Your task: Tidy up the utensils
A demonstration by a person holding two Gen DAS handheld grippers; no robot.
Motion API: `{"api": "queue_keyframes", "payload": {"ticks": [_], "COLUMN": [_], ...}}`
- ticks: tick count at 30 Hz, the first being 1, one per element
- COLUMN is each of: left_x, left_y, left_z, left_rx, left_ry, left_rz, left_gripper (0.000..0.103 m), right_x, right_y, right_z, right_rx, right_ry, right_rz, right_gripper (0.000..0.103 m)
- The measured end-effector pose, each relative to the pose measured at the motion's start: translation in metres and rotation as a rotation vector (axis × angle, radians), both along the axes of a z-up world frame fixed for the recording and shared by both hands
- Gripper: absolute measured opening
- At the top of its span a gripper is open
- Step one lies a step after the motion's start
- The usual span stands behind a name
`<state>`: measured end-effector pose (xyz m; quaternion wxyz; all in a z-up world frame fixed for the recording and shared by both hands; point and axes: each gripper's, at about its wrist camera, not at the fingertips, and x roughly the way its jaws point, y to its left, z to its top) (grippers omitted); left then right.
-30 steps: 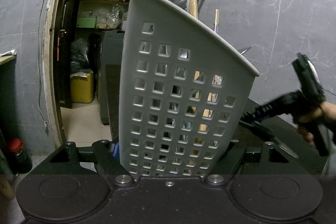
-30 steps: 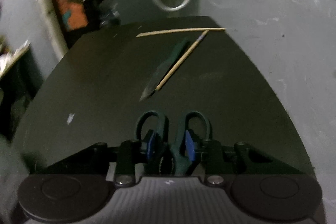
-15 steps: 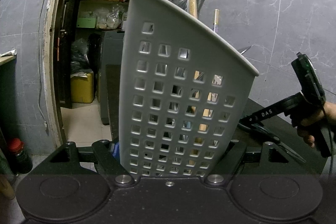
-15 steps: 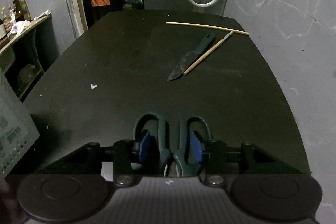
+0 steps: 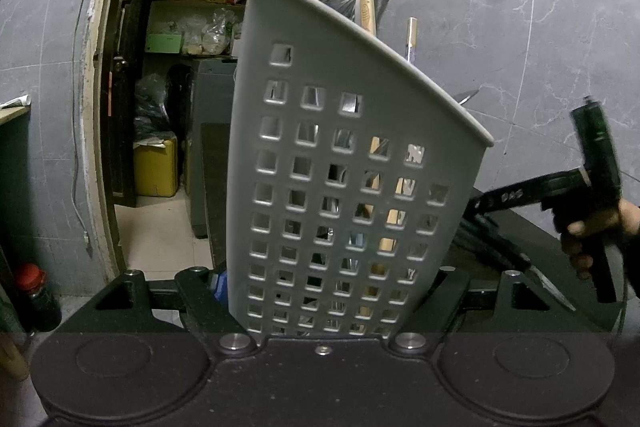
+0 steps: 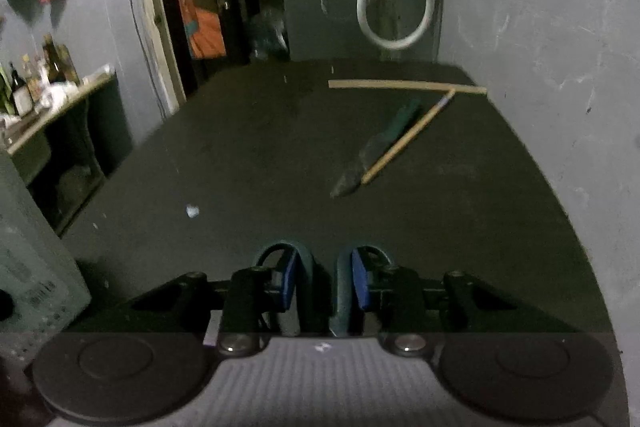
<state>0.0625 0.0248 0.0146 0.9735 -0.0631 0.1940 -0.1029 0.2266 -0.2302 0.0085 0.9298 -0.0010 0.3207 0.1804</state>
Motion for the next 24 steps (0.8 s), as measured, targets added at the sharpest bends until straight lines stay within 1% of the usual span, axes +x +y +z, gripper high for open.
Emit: {"api": "queue_keyframes", "payload": {"ticks": [4,11,13,15,20,21,24], "left_x": [0.000,0.000,0.000,0.000,0.000,0.000,0.000], "left_y": [0.000,0.000,0.000,0.000,0.000,-0.001,0.000], "left_z": [0.000,0.000,0.000,0.000,0.000,0.000,0.000], "left_rx": [0.000,0.001,0.001,0.002,0.002,0.002,0.001], "left_ry": [0.000,0.000,0.000,0.000,0.000,-0.001,-0.001], "left_rz": [0.003,0.003,0.003,0.003,0.003,0.004,0.003], "left_gripper": [0.079,0.079,0.079,0.079,0.079,0.079,0.079], "right_x": [-0.022,-0.060,-0.067,-0.074,-0.087,-0.091,-0.101], "right_y": [-0.006,-0.016,-0.017,-0.020,-0.021,-0.022,-0.023], "right_z": [0.016,0.042,0.046,0.046,0.044,0.043,0.039], "right_rx": [0.066,0.206,0.231,0.266,0.341,0.355,0.359], "right_ry": [-0.123,-0.387,-0.455,-0.529,-0.680,-0.704,-0.732], "right_rz": [0.022,0.039,0.043,0.045,0.034,0.033,0.039], "right_gripper": [0.033,0.033,0.033,0.033,0.033,0.033,0.032]}}
